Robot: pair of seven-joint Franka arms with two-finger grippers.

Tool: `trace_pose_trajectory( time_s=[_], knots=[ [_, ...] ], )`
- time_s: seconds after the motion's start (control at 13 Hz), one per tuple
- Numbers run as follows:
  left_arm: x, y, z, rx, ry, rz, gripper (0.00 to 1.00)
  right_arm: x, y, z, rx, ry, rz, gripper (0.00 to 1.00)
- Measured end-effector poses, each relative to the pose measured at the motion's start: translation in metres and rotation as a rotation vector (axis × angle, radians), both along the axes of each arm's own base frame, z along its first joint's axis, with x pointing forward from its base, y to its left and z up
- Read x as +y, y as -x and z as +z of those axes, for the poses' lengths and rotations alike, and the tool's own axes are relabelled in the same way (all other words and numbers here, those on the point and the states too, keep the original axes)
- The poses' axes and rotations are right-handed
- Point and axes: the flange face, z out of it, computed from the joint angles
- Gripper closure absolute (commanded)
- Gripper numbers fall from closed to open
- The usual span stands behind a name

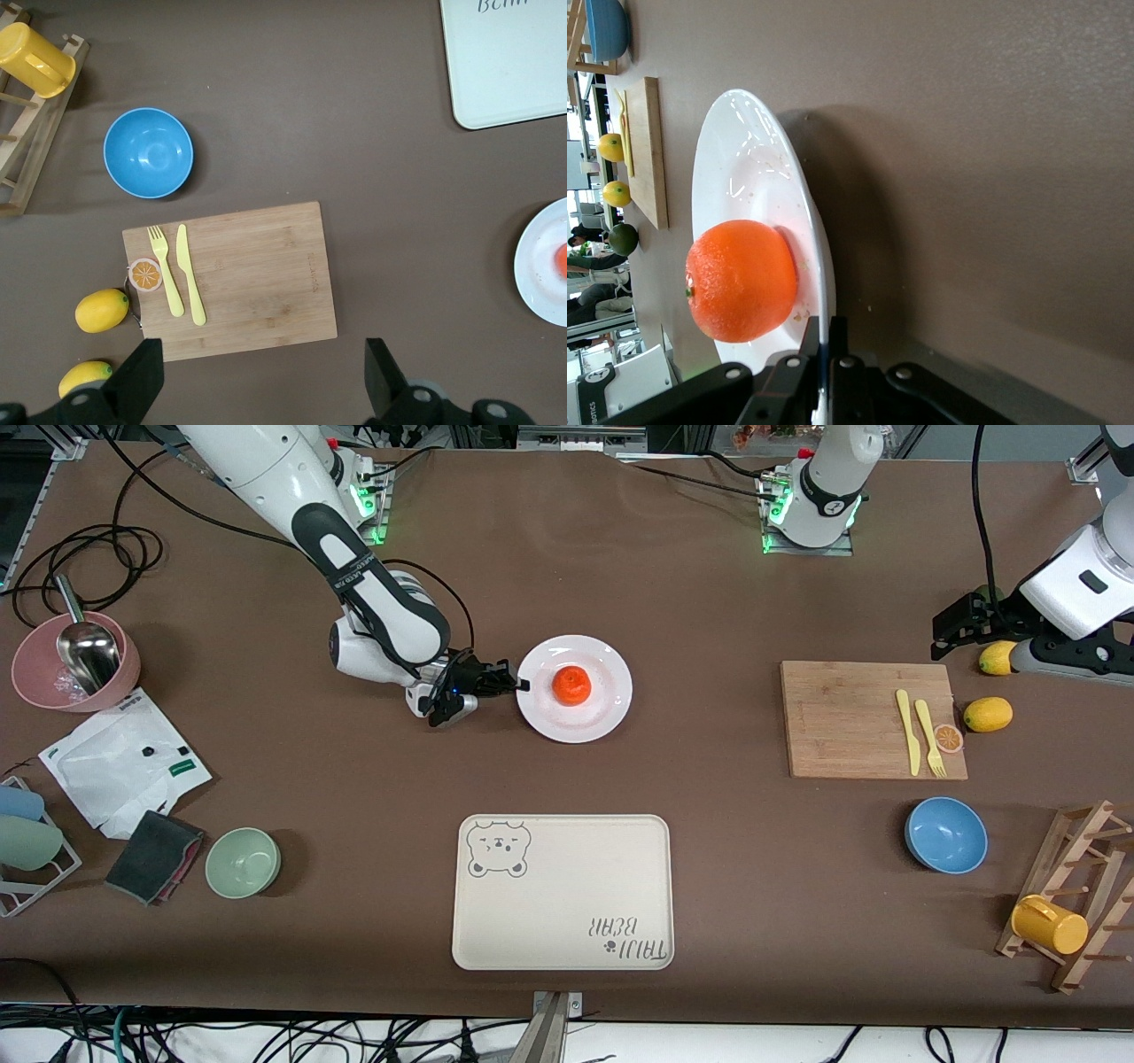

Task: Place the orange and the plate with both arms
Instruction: 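Slide the plate with the orange onto the bear tray with the right gripper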

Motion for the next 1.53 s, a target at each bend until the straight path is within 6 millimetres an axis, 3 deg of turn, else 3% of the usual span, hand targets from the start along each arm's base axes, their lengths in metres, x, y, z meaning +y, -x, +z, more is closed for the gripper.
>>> trace_pose_trajectory(
  time_s=[0.38, 0.69, 1.15, 1.38, 1.53],
  knots=[
    [0.0, 0.0, 0.0, 0.0, 0.0, 0.0, 0.0, 0.0, -0.002, 0.001, 0.004, -0.01, -0.012, 1.0],
    [0.0, 0.0, 0.0, 0.0, 0.0, 0.0, 0.0, 0.003, -0.022, 0.009, 0.009, -0.03, -0.073, 1.0],
    [0.001, 0.0, 0.0, 0.001, 0.0, 0.001, 0.0, 0.019, -0.068, 0.028, 0.052, -0.095, -0.183, 1.0],
    [0.001, 0.0, 0.0, 0.003, 0.0, 0.002, 0.0, 0.019, -0.103, 0.045, 0.049, -0.151, -0.238, 1.0],
    [0.001, 0.0, 0.0, 0.004, 0.0, 0.002, 0.0, 0.015, -0.133, 0.045, 0.031, -0.188, -0.276, 1.0]
  ],
)
